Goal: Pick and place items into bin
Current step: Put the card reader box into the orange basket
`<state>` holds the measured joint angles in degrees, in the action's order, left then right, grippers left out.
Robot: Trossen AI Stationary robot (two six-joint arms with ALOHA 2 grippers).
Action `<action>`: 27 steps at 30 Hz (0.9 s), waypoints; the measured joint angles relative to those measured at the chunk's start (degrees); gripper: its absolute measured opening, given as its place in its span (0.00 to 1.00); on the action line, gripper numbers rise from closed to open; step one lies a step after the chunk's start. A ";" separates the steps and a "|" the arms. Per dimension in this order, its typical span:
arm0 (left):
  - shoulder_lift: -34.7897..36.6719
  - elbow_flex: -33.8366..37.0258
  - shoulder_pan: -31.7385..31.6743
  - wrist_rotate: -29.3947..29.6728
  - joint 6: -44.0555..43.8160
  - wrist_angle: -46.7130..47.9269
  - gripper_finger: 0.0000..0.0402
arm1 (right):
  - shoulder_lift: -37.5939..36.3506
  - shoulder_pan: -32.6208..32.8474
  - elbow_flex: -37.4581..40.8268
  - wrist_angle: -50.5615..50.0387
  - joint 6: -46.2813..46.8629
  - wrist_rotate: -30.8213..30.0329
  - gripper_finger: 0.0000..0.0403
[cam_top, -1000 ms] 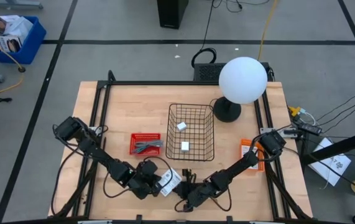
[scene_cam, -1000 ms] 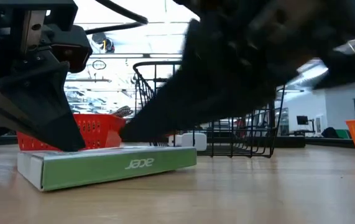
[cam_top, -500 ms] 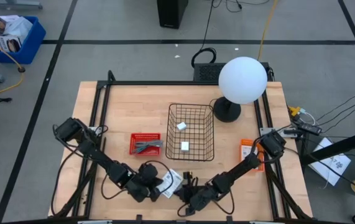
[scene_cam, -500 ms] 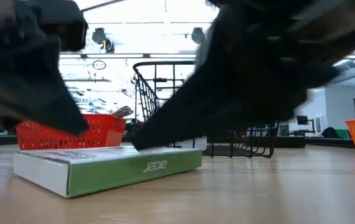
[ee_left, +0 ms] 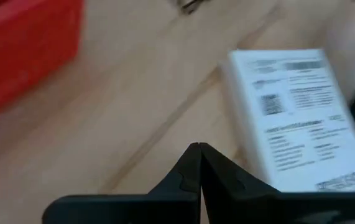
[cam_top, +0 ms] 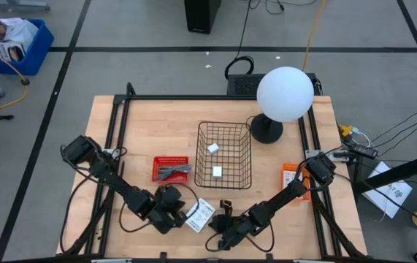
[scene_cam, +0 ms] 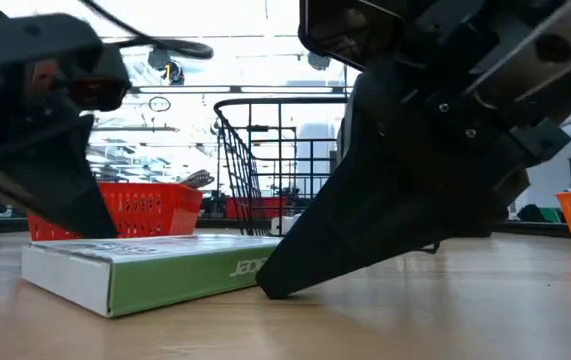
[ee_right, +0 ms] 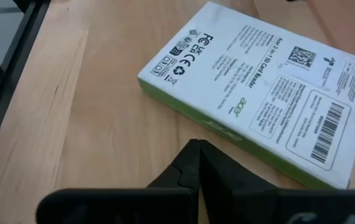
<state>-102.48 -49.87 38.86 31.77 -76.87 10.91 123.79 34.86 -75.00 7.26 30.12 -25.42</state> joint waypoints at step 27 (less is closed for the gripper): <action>-5.42 0.26 -2.42 -8.37 6.34 -21.48 0.03 | 0.02 -1.02 0.04 0.99 -0.82 -0.07 0.00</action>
<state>-107.90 -49.60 36.45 23.40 -70.52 -10.57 123.81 33.85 -74.96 8.25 29.30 -25.50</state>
